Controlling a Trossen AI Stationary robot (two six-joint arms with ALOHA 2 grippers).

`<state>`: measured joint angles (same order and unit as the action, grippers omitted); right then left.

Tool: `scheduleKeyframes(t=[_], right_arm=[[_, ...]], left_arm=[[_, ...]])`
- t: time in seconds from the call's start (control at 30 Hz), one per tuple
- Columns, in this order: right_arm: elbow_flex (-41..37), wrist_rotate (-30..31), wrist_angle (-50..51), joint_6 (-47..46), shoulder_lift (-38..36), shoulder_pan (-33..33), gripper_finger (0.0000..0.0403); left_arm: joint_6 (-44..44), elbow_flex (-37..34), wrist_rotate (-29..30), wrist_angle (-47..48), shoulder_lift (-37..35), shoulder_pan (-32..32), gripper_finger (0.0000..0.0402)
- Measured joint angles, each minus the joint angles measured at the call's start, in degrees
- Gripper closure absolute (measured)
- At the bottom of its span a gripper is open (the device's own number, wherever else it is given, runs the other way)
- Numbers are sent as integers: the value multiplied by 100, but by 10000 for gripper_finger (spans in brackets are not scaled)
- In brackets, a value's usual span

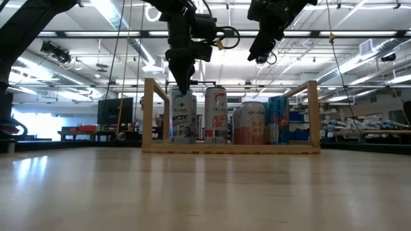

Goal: Place canned beverage on shelf
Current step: Put the white pink soda can into the shelf

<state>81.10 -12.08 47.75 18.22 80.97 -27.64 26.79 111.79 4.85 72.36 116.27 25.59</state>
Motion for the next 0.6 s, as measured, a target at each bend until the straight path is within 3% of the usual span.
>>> scheduleKeyframes(t=[0.6], right_arm=[[0,0,0,2,0,-73,82]], left_arm=[[-62,367,-49,190,-2,35,153]])
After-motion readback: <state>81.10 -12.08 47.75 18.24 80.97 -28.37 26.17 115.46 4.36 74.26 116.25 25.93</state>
